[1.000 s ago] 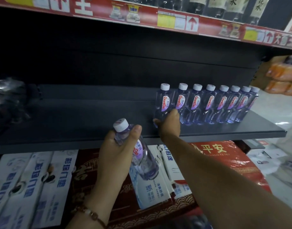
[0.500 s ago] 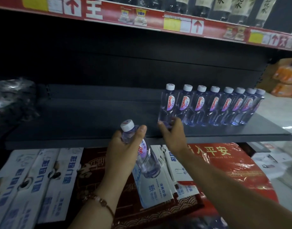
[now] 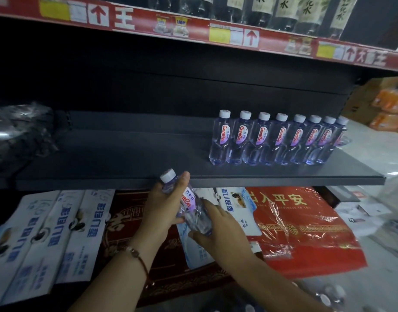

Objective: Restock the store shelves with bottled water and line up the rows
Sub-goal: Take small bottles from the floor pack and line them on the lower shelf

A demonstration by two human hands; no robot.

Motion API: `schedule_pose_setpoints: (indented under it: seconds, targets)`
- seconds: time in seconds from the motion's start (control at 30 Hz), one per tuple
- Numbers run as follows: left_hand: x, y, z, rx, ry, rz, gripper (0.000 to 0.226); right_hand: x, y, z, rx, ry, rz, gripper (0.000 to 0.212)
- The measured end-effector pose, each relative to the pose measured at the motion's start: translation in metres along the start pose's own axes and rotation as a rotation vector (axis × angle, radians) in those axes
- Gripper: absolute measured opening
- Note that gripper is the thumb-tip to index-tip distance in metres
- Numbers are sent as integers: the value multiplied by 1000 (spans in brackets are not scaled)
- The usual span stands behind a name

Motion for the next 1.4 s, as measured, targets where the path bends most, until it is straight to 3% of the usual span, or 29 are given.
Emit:
schedule_pose_setpoints:
  seconds: [0.13, 0.23, 0.4, 0.57, 0.7, 0.83, 1.13, 1.4]
  targets:
    - [8, -9, -4, -85, -73, 122, 35, 6, -5, -14, -187, -80, 25, 57]
    - [17, -12, -14, -330, -229, 194, 20, 6, -3, -18, -388, -115, 37, 40]
    - [24, -2, -21, -834, -326, 120, 63, -24, 6, -19, -609, -157, -25, 38]
    - [17, 0, -23, -1147, -417, 79, 69, -83, 26, -25, -778, -183, -210, 25]
    - [8, 4, -14, -1274, -400, 58, 75, -129, 33, -33, -720, -218, -348, 35]
    - [4, 7, -4, -1368, -373, 47, 73, -160, 21, -42, -639, -253, -377, 37]
    - [-3, 14, 9, -1378, -343, 124, 74, -181, 14, -48, -466, -364, -500, 54]
    - [0, 6, 22, -1410, -417, 149, 73, -178, 15, -48, -437, -398, -483, 59]
Point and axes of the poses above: each hand's wrist, its own x-axis away from the middle knuckle, its own y-axis out of the back of the hand, z = x × y, the point moved 7 cm from there along -x, towards the middle knuckle, and after that the axes turned 5 degrees about z, right-handed, at the moved point
